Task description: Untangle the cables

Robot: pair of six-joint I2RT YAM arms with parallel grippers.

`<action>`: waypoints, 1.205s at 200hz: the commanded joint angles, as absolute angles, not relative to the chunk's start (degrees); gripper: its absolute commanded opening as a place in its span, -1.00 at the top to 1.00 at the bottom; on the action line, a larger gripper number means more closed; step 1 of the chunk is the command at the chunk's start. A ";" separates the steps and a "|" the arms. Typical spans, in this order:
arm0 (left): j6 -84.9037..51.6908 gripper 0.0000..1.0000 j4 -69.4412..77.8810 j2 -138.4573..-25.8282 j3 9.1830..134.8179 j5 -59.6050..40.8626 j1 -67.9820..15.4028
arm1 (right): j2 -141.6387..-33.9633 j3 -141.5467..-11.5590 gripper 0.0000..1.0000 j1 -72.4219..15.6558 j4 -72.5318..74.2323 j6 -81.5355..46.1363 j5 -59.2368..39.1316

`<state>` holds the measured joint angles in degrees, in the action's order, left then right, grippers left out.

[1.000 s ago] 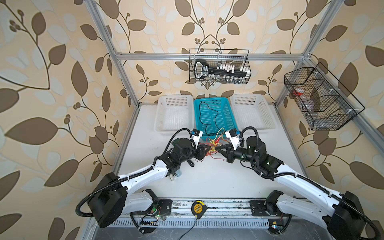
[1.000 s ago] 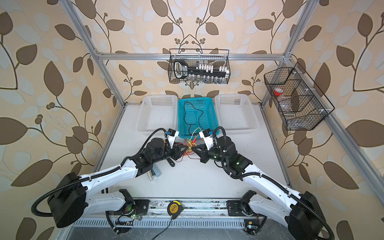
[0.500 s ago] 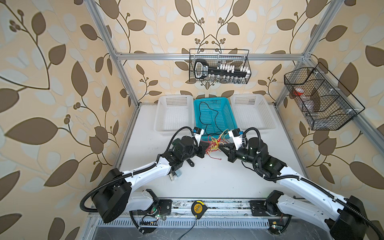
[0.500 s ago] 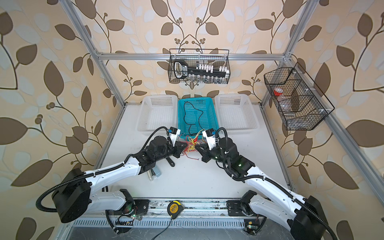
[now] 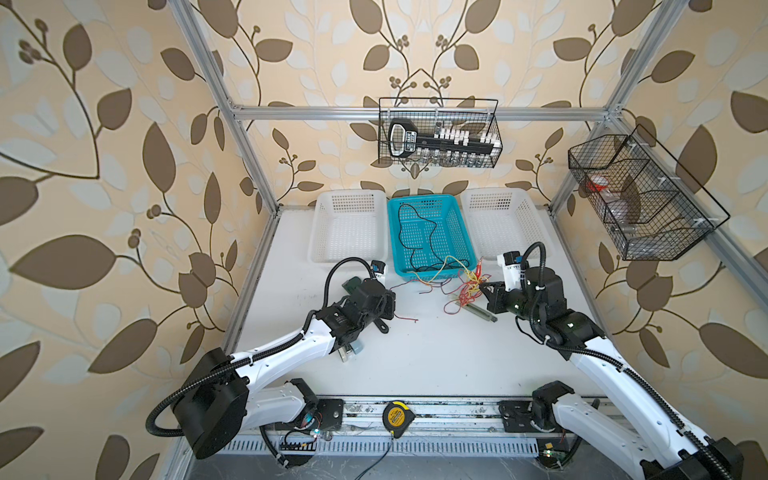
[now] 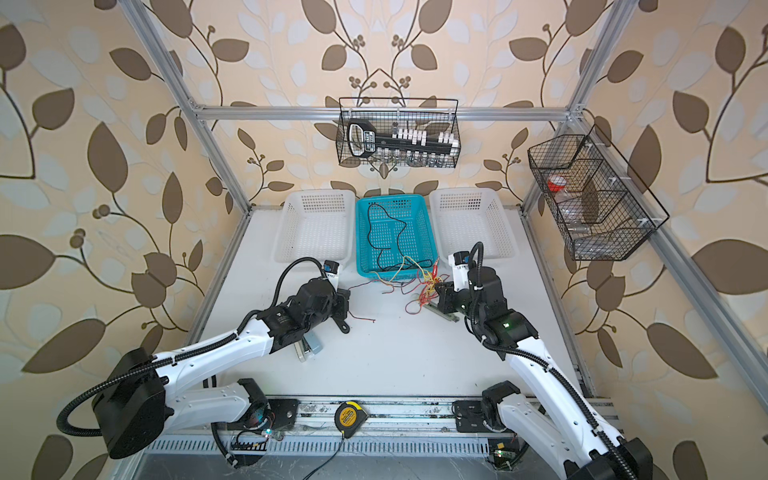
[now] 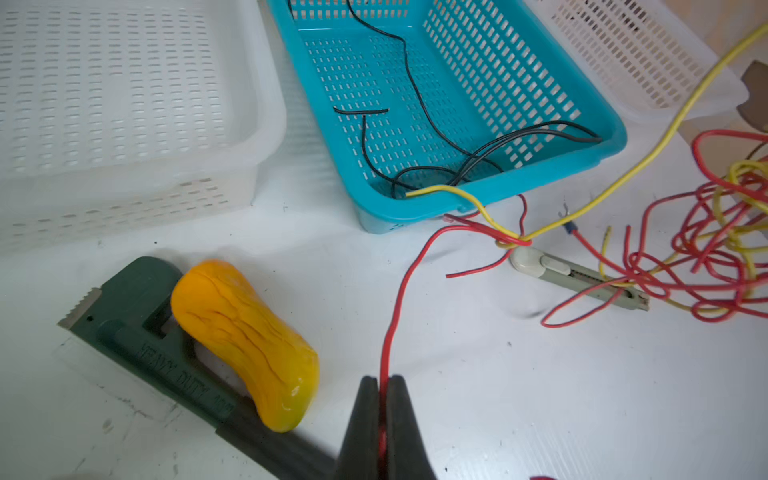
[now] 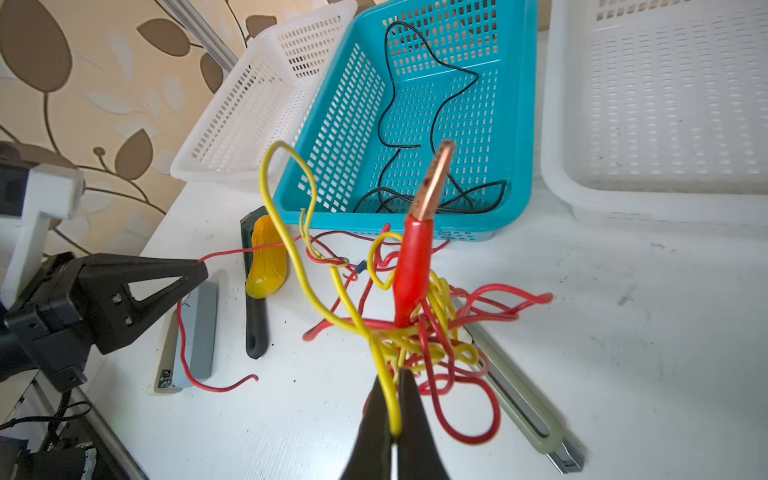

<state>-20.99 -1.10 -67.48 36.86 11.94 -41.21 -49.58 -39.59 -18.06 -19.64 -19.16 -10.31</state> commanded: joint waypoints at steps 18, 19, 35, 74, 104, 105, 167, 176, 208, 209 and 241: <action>-17.55 1.00 -4.61 -65.05 36.84 12.33 -41.03 | -49.45 -43.22 1.00 -16.00 -21.61 -17.58 -15.84; -17.48 1.00 -4.54 -65.04 36.84 12.01 -40.99 | -49.51 -43.28 1.00 -16.00 -21.48 -17.53 -16.23; -16.34 1.00 -3.21 -65.19 36.48 8.51 -40.96 | -50.81 -43.68 1.00 -16.00 -20.16 -17.18 -21.71; -15.81 0.28 -1.91 -64.83 36.83 7.53 -40.96 | -52.20 -44.55 1.00 -16.24 -20.25 -17.68 -20.03; -14.67 -0.12 -1.19 -63.25 36.53 7.99 -40.96 | -52.19 -45.73 1.00 -16.27 -23.02 -16.93 -13.68; -14.63 -0.13 -1.17 -63.18 36.50 8.00 -40.96 | -52.20 -45.76 1.00 -16.26 -23.11 -16.90 -13.52; -13.35 -0.59 2.08 -62.13 36.87 6.59 -41.01 | -51.64 -47.63 1.00 -17.34 -23.03 -12.95 -19.50; -13.15 -0.63 3.28 -62.46 37.13 5.85 -41.01 | -51.75 -48.32 1.00 -17.97 -23.54 -12.15 -20.33; -11.68 -0.86 6.16 -64.05 38.91 5.20 -40.99 | -50.48 -50.07 1.00 -19.68 -23.68 -9.75 -24.52; -11.64 -0.87 6.25 -64.06 38.97 5.24 -41.02 | -50.46 -50.08 1.00 -19.68 -23.62 -9.71 -24.70; -8.94 -0.89 9.30 -63.44 40.58 -0.33 -40.99 | -50.86 -50.69 1.00 -20.79 -22.52 -10.41 -27.80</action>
<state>-11.94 3.51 -64.14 37.47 4.84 -41.19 -51.22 -48.75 -19.99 -24.03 -11.86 -23.40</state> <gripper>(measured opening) 0.948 0.048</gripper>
